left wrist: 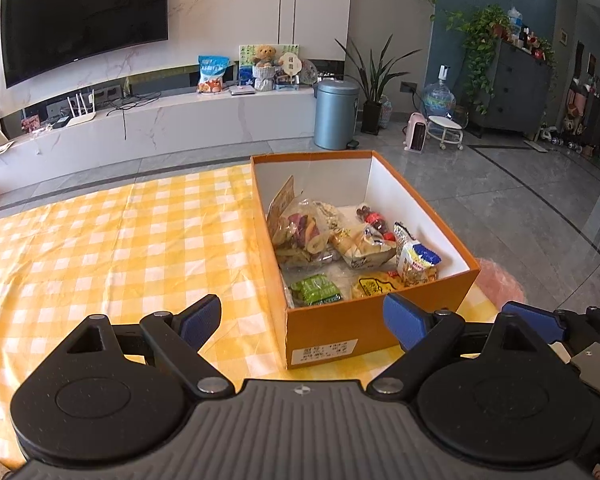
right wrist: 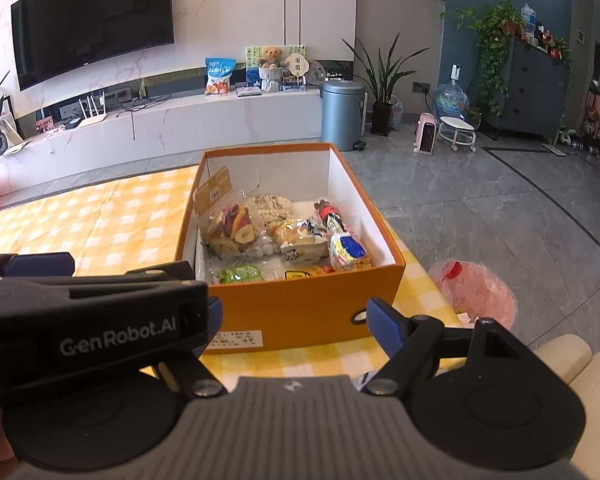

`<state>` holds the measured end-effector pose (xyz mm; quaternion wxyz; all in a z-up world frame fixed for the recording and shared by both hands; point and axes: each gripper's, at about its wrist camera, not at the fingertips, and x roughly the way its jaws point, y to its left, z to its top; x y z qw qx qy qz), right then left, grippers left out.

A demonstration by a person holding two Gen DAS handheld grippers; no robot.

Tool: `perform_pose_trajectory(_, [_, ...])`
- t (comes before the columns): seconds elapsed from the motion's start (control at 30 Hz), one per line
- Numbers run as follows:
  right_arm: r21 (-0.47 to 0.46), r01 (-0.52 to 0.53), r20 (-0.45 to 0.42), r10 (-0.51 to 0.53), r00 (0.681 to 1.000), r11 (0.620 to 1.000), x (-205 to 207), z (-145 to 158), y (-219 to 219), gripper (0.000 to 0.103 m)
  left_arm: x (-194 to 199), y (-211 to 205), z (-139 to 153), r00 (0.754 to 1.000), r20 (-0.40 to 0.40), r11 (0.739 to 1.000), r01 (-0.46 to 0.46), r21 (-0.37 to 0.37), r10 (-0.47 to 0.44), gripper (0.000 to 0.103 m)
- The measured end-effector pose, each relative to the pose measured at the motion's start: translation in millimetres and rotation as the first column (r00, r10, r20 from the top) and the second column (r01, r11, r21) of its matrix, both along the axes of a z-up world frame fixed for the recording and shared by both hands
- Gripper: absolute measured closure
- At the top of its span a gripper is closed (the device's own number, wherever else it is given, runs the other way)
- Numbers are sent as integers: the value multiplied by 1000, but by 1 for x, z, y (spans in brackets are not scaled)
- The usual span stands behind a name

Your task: Organize snacks

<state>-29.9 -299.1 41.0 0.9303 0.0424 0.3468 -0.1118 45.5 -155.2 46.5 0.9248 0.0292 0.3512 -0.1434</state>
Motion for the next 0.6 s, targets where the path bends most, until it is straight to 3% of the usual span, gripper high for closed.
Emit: perform_pose_trajectory(0.6, [7,12,-15,-12,1000,1000,2,-2,-4,26,-3,-2,-4,1000,-14,1000,17,-7,-17,0])
